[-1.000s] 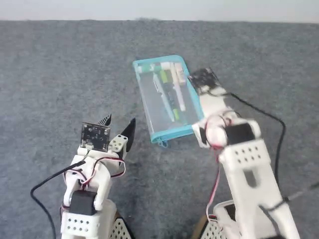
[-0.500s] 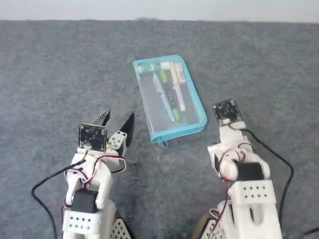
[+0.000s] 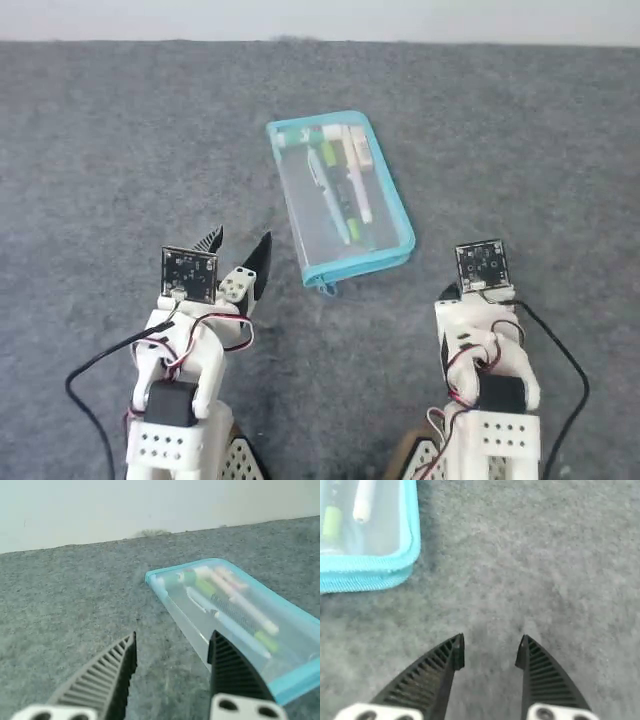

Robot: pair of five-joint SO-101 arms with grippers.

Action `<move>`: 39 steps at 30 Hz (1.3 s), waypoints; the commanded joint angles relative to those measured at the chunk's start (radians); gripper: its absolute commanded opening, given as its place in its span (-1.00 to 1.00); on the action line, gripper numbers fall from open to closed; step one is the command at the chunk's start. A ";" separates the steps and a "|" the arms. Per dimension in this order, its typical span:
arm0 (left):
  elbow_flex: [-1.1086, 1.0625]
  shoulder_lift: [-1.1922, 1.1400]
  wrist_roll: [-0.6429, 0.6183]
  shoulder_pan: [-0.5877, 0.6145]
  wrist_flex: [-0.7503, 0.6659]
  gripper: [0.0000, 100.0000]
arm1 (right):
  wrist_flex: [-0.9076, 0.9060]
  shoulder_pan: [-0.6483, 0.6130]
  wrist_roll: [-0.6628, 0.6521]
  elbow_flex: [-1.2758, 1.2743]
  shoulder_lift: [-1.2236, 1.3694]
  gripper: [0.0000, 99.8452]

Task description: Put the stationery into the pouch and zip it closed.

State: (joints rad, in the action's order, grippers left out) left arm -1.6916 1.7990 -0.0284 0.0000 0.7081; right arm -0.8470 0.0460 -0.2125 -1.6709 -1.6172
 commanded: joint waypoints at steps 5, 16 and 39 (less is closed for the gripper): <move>0.007 0.020 0.009 0.006 0.074 -0.56 | -0.349 0.166 0.006 -0.014 -0.186 -0.64; 0.007 0.021 0.006 0.000 0.512 -0.56 | -0.461 0.631 0.006 -0.014 -0.196 -0.65; 0.007 0.023 0.005 0.005 0.554 -0.56 | -0.461 -0.013 0.014 -0.014 -0.196 -0.65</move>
State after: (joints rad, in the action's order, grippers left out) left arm -1.6916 1.7990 -0.0284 0.0000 1.2574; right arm -1.2996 0.1274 -0.2125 -1.6694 -1.7921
